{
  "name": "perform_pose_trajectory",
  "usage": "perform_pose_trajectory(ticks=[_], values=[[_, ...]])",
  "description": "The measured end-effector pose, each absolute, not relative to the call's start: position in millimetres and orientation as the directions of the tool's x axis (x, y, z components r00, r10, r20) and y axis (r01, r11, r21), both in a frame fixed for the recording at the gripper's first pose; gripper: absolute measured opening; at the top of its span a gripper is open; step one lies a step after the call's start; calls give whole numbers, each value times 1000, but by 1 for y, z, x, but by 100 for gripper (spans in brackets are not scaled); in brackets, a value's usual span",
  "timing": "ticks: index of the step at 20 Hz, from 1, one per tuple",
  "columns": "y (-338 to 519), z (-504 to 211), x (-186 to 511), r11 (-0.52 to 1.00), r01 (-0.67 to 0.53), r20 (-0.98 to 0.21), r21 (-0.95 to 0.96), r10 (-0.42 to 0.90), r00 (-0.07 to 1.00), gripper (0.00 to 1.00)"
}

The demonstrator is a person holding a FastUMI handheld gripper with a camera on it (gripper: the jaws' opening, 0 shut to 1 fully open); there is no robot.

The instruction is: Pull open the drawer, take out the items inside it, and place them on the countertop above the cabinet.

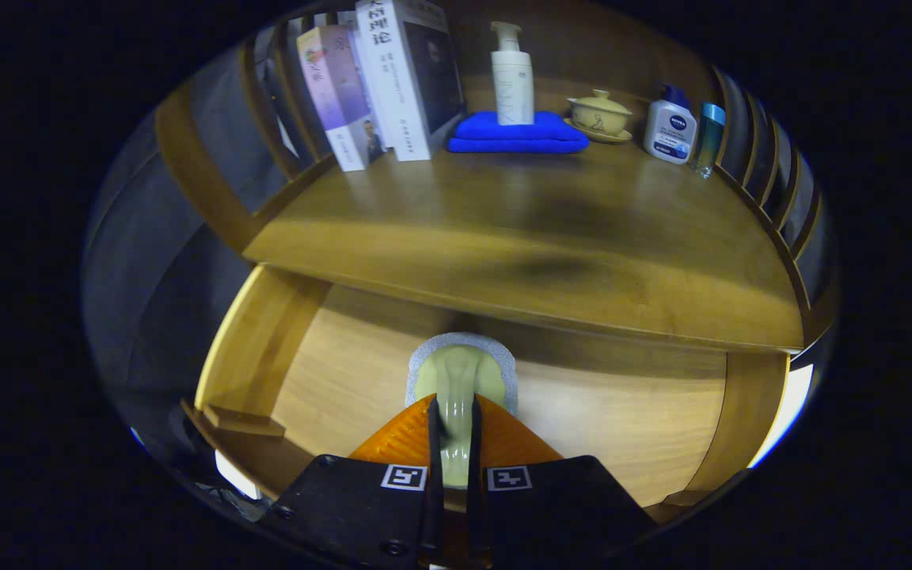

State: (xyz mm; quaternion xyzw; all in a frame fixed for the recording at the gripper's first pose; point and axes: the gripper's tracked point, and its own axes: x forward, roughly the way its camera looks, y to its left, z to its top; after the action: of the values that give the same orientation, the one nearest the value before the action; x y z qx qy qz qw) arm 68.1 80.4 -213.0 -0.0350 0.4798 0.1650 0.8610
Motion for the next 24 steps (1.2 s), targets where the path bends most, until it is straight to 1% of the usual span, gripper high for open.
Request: perform_pose_trajectory(ticks=[3,6,10,12,19,24], values=[[77,-193,56,936,-338,-809,93,269,522,14],[78,-169,47,931,-331,-771,153,322,549,13],[69,-128,51,922,-334,-704,194,368,607,13],[63,-112,60,921,-315,-678,230,384,626,13],[30,-81,134,954,-177,-625,242,292,724,13],[19,-89,181,960,-93,-635,264,246,732,13]])
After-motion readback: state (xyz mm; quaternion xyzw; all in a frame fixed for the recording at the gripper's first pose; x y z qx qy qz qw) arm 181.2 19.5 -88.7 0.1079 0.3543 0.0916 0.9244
